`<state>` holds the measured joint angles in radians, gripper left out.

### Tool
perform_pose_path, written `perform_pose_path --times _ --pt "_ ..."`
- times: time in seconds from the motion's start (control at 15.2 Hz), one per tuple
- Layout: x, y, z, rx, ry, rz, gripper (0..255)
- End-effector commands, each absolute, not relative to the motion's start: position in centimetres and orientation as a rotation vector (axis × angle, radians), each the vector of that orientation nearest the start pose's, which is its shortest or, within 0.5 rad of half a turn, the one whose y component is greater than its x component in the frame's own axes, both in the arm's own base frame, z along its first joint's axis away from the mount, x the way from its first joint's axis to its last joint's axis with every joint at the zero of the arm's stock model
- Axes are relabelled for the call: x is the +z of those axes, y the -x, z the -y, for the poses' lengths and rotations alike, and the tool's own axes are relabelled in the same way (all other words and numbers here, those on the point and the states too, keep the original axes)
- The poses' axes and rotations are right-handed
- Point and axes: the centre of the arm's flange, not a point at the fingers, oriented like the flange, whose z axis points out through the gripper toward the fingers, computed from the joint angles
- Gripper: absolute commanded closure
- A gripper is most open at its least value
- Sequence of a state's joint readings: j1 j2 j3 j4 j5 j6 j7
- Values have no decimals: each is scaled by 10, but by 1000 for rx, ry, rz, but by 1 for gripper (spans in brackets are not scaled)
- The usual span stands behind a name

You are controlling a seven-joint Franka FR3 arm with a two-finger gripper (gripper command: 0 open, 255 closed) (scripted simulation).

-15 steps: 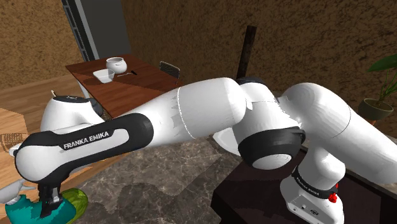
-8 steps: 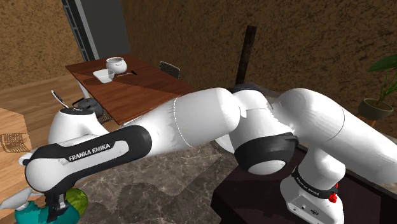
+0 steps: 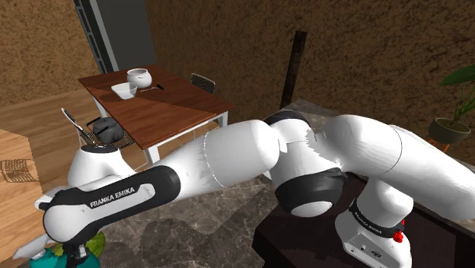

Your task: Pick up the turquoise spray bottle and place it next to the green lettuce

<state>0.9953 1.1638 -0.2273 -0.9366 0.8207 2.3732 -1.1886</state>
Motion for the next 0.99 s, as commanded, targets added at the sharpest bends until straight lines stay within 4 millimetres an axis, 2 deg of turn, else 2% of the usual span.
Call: perform_pose_path --times 0.0,0.92 --pt "182 -519 -625 662 -2405 -2502 255" --pt "109 -519 -625 662 -2405 -2502 255"
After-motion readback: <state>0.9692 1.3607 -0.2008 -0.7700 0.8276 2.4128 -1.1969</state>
